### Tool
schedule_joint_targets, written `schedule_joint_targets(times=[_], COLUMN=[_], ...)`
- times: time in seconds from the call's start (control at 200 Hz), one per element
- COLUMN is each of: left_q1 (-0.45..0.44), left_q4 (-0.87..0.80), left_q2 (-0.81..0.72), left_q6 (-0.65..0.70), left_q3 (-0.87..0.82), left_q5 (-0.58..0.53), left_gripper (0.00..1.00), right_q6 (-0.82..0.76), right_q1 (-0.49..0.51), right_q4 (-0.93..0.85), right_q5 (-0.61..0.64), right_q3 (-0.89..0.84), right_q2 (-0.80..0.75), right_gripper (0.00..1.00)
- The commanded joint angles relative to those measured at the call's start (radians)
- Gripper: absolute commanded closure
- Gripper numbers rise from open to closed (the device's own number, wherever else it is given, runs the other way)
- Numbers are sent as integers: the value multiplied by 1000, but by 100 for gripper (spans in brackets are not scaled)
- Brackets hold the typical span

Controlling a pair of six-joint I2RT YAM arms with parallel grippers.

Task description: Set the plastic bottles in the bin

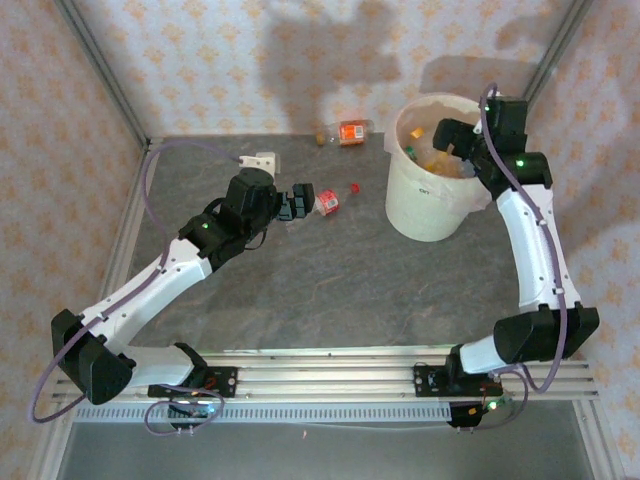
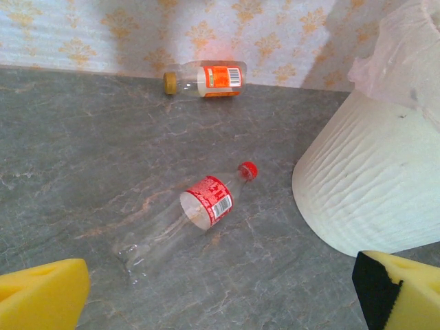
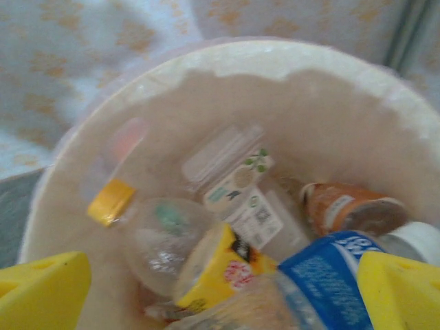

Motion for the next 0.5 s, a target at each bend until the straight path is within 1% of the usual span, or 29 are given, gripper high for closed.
schedule_joint_targets(times=[0.0,0.085,0.19,0.34,0.385,0.495], left_q1=[13,14,15,16,16,17], left_q4=[-16,-13,-17,-18,-18,-14], left_q2=[7,10,12,19,18,15], left_q6=[-17,-17,-13,-11,-14,-22], left_q3=[-15,-18,-15,-10,-12,-21], left_q5=[-31,-32,-30,-27,-27,-25], left_gripper=[0,0,0,0,0,0], right_q6=[41,54,52,18,11,-6], right_q1=[-6,-6,-6,-5,-6,-6], right_q4=[-94,-110,-138,-166,-177,-188], right_q5=[-89,-76,-56,18,8,-83], right_q3=[-5,-39,-31,91,130,193], right_q2=[38,63,93,135,142,134], right_gripper=[1,1,1,1,1,1])
